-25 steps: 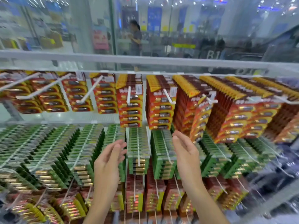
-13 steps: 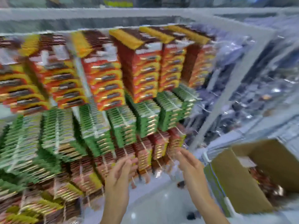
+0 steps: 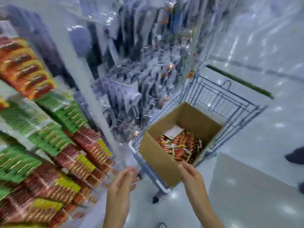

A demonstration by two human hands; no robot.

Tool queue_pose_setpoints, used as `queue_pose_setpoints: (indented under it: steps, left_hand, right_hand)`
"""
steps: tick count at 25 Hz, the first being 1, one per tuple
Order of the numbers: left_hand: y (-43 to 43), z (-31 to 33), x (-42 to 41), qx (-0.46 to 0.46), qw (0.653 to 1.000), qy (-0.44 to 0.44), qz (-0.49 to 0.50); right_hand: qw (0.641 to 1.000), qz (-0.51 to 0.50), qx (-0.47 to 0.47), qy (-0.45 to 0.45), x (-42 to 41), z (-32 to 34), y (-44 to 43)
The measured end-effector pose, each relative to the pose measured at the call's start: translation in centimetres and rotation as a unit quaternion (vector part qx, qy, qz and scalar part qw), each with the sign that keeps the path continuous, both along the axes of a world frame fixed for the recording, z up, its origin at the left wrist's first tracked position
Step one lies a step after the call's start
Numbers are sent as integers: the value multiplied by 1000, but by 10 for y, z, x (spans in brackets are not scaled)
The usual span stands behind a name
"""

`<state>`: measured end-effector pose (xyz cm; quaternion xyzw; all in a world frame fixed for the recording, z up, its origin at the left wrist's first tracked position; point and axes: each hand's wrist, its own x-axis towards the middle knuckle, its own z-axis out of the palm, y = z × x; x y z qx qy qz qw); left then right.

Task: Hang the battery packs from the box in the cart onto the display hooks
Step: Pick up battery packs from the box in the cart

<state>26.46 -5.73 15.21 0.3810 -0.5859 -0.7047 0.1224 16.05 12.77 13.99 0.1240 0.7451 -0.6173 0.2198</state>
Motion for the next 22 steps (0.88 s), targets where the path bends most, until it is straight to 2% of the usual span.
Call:
queue_pose_setpoints:
  steps: [8, 19, 22]
  left_hand:
    - [32, -11, -90, -11, 990, -72, -121]
    - [-3, -65, -253, -16, 961, -112, -250]
    - [-4, -95, -288, -29, 947, -166, -272]
  right_hand:
    - [995, -83, 28, -56, -48, -21, 49]
    - [973, -193, 89, -90, -124, -34, 30]
    - [969, -206, 87, -109, -137, -43, 22]
